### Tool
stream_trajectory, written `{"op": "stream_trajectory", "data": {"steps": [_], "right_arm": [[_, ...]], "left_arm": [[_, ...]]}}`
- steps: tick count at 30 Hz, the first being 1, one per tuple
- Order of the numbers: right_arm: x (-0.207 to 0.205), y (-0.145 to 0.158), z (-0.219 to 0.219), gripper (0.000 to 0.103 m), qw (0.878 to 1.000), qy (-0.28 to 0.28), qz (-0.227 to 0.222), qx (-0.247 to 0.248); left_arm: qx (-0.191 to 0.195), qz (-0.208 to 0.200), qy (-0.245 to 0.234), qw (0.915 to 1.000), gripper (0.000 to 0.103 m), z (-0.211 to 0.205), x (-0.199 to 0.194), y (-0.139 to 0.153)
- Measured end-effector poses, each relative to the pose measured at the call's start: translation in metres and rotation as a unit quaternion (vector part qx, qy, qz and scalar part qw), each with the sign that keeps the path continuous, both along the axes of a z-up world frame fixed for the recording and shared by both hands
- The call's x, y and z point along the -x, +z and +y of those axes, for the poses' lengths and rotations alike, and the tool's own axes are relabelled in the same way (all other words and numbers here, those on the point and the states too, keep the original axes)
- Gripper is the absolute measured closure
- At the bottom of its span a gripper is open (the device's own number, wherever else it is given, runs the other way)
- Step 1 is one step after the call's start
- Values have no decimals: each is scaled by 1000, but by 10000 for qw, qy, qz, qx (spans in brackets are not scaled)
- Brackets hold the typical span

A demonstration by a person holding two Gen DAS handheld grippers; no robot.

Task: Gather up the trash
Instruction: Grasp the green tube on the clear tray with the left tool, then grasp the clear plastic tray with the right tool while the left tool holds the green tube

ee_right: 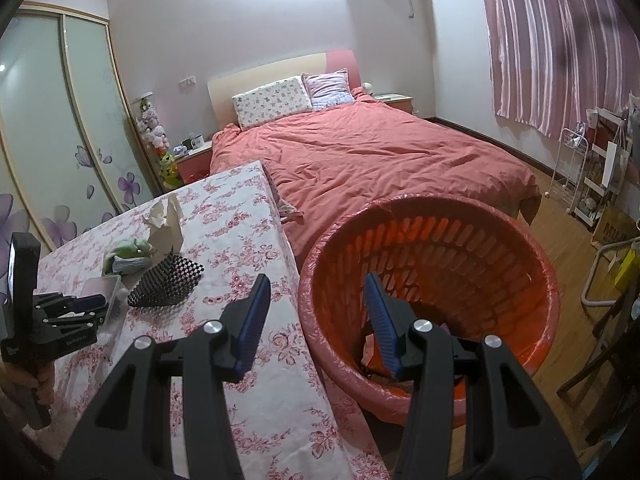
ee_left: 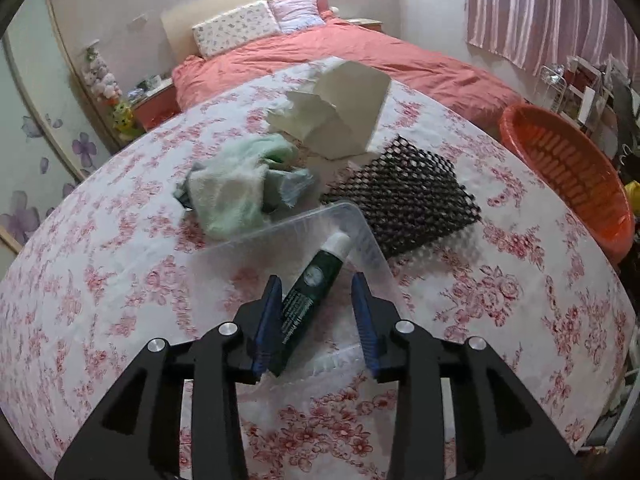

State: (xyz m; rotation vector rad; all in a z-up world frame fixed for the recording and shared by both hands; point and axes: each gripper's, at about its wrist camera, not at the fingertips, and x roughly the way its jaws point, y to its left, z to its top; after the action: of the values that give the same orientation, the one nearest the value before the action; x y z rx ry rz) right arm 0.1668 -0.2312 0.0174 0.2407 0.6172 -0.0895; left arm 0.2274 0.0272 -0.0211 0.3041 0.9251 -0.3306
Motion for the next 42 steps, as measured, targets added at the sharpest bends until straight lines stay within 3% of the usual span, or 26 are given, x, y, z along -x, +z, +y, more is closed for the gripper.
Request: {"op": "stream_trajectory", "data": {"steps": [4,6,7,8,15,30,42], "right_arm": [[0,0,2,54,10000,22,6,1],[1,1,3,54,10000,32,-8,-19],[1,1,4,54,10000,34,-19,-25],[2,1,4,54,10000,36,-23,-27],[3,6,6,54,10000,52,-59,9],[3,21,25,55,9995,202,-243,-6],[-14,23,109,54,9950,940,-277,-196]], "left_arm": [[-251,141,-231,9993,74,-9,-3,0],[-179,180,-190,9995,77,-8,-5,1],[-144,117,-133,9997,88,-6,-5,2],[-71,101,-85,9999,91,-4,-5,2],[242,-51,66,9997,91,4,1,8],[610,-676,431,9949,91,42,8,61],[812,-1016,1107,9853,91,112,16,75]]}}
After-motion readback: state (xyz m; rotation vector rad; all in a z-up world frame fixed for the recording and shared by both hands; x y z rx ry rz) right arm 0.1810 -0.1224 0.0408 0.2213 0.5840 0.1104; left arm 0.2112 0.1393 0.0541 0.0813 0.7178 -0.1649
